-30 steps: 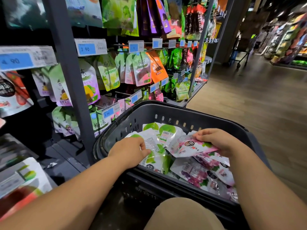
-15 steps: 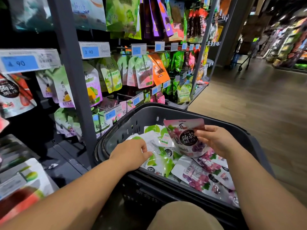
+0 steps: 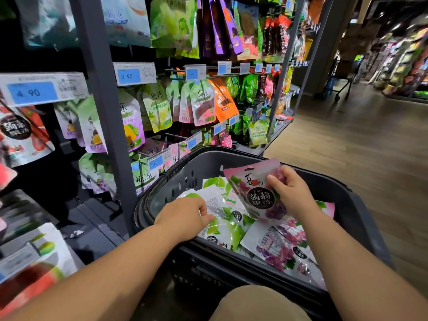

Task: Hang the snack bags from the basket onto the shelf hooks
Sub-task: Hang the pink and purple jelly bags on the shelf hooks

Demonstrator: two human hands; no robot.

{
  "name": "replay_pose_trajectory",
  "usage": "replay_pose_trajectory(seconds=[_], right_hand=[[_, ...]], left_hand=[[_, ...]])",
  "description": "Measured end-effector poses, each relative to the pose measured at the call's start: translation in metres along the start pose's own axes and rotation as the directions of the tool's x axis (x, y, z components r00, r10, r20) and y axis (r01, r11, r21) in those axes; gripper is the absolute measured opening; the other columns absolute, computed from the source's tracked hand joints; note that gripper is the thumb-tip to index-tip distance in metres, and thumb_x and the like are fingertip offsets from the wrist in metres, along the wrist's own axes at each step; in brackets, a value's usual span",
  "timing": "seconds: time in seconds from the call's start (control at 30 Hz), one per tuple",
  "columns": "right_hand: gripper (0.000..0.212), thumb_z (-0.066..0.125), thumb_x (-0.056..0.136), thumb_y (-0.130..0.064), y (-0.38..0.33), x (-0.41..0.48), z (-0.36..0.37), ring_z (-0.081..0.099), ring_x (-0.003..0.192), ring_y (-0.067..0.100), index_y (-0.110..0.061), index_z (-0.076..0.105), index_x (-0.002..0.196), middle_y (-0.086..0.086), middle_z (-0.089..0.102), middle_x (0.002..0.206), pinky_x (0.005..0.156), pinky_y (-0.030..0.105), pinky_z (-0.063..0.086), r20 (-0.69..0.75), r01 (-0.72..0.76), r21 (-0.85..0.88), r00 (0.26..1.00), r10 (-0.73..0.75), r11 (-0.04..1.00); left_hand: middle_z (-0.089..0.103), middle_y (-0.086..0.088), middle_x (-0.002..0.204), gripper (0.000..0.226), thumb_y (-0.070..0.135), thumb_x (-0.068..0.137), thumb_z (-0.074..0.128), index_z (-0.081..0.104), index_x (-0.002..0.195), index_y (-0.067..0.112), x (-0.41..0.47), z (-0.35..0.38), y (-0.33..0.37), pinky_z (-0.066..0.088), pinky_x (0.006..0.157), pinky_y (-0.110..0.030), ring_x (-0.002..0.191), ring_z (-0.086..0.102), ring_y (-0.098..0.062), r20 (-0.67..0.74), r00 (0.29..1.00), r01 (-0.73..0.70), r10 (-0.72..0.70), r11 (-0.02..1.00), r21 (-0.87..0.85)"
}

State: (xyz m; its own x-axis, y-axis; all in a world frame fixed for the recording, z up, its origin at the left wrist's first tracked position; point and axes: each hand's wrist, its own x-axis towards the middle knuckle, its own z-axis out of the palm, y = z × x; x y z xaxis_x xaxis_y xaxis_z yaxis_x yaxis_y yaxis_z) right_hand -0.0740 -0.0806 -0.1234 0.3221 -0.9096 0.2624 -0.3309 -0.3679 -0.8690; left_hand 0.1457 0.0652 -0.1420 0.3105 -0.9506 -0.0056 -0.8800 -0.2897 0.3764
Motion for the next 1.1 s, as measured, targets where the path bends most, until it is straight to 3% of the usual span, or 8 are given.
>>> replay_pose_trajectory(seconds=[0.3,0.4,0.5,0.63,0.7,0.77,0.97,1.1], right_hand=[[0.017,0.053,0.099,-0.009,-0.035,-0.015,0.033,0.06,0.075,0.021,-0.02,0.058,0.086,0.008,0.062,0.082,0.07,0.037,0.054,0.115,-0.067,0.566,0.993,0.002,0.822],[0.015,0.05,0.098,-0.007,-0.042,-0.019,0.044,0.068,0.087,0.022,-0.017,0.06,0.1,0.004,0.073,0.093,0.084,0.042,0.056,0.176,-0.098,0.675,0.984,-0.031,0.731],[0.015,0.05,0.096,-0.008,-0.045,-0.021,0.05,0.071,0.089,0.018,-0.014,0.059,0.106,0.003,0.075,0.096,0.08,0.036,0.059,0.206,-0.124,0.753,0.977,-0.053,0.646],[0.015,0.046,0.099,-0.004,-0.049,-0.022,0.055,0.072,0.084,0.015,-0.013,0.057,0.103,0.001,0.076,0.09,0.073,0.03,0.059,0.232,-0.16,0.782,0.972,-0.043,0.603],[0.016,0.046,0.1,-0.004,-0.05,-0.024,0.058,0.07,0.083,0.017,-0.015,0.057,0.097,0.002,0.074,0.088,0.075,0.034,0.059,0.276,-0.185,0.756,0.96,-0.05,0.628],[0.013,0.048,0.1,-0.006,-0.051,-0.026,0.06,0.066,0.083,0.02,-0.015,0.057,0.096,0.006,0.07,0.089,0.078,0.038,0.057,0.337,-0.206,0.706,0.939,-0.066,0.678],[0.018,0.054,0.1,-0.035,-0.038,-0.014,0.03,0.067,0.092,0.023,-0.021,0.06,0.091,0.007,0.071,0.096,0.089,0.04,0.051,0.318,-0.07,0.249,0.948,-0.013,0.966],[0.04,0.055,0.095,-0.053,-0.006,0.001,-0.005,0.059,0.102,0.019,-0.022,0.056,0.119,-0.003,0.062,0.117,0.074,0.031,0.05,0.08,-0.242,-0.288,0.958,0.275,0.926]], left_hand=[[0.062,0.016,0.087,0.045,0.077,0.075,0.058,0.06,0.084,0.034,-0.008,-0.012,0.008,0.047,0.072,-0.03,0.088,0.06,-0.011,0.077,0.997,-0.021,0.029,0.994,-0.109],[0.059,0.014,0.074,0.04,0.078,0.067,0.066,0.06,0.075,0.039,-0.009,-0.017,0.01,0.044,0.063,-0.029,0.079,0.06,-0.012,0.11,0.993,-0.01,0.03,0.983,-0.183],[0.06,0.011,0.059,0.032,0.069,0.065,0.075,0.064,0.059,0.039,-0.01,-0.021,0.012,0.043,0.057,-0.026,0.068,0.061,-0.008,0.135,0.99,0.012,0.027,0.958,-0.285],[0.059,0.02,0.045,0.04,0.021,0.073,0.085,0.062,0.04,0.027,-0.007,-0.022,0.009,0.038,0.053,-0.004,0.048,0.056,0.011,0.18,0.979,0.034,0.092,0.802,-0.596],[0.071,0.015,0.063,0.02,0.022,0.062,0.09,0.072,0.07,0.025,-0.004,-0.023,0.003,0.047,0.065,-0.01,0.061,0.065,0.007,0.165,0.983,0.047,0.087,0.738,-0.673],[0.077,0.01,0.083,0.052,0.027,0.047,0.097,0.071,0.092,0.025,-0.002,-0.022,0.001,0.055,0.076,-0.023,0.078,0.072,-0.005,0.148,0.986,0.059,0.07,0.69,-0.721],[0.077,0.004,0.079,0.045,0.032,0.053,0.093,0.073,0.091,0.019,0.001,-0.015,-0.001,0.051,0.064,-0.022,0.075,0.072,-0.014,0.097,0.994,0.096,-0.04,0.723,-0.684],[0.076,0.0,0.075,0.041,0.039,0.055,0.093,0.076,0.083,0.015,0.001,-0.015,-0.004,0.055,0.069,-0.03,0.076,0.072,-0.02,0.082,0.991,0.132,-0.104,0.778,-0.614]])
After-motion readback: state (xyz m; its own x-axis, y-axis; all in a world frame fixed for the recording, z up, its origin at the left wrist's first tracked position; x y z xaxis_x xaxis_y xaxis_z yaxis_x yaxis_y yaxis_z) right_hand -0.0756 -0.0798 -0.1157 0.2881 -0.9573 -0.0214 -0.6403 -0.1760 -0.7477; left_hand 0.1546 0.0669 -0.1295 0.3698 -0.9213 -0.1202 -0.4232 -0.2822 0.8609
